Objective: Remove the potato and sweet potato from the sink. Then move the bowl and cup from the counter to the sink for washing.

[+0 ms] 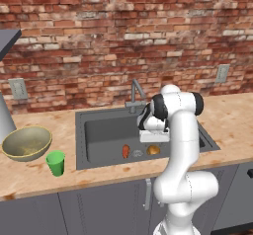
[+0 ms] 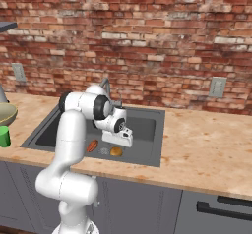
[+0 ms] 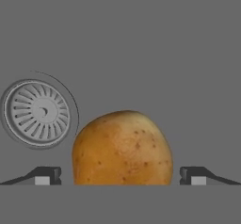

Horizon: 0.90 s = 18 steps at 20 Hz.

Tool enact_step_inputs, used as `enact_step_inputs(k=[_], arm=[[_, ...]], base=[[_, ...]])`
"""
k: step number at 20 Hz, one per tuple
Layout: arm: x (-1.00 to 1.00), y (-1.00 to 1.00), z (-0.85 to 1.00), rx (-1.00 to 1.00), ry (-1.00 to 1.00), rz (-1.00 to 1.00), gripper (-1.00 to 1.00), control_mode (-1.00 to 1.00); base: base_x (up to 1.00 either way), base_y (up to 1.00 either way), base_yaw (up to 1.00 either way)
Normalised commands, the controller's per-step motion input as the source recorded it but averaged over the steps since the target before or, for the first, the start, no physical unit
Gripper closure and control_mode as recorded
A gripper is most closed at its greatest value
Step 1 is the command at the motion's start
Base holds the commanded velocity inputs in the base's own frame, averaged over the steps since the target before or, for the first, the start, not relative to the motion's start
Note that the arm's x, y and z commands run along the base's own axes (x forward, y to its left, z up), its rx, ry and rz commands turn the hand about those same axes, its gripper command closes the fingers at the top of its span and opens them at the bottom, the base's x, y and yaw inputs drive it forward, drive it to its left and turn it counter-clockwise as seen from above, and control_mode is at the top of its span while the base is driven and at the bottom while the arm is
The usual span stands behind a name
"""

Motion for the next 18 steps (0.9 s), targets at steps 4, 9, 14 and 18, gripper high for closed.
enact_step_inputs(k=[4, 9, 14, 18], arm=[[-0.03, 0.00, -0.08, 0.00, -0.05, 0.00, -1.00, -1.00], [-0.03, 0.00, -0.10, 0.00, -0.07, 0.00, -1.00, -1.00], [-0.07, 0.00, -0.08, 0.00, -0.10, 0.00, -1.00, -1.00], [-0.12, 0.00, -0.08, 0.00, -0.10, 0.00, -1.00, -1.00]], base=[[0.00, 0.00, 0.00], [0.00, 0.00, 0.00], [0.00, 0.00, 0.00], [0.00, 0.00, 0.00]])
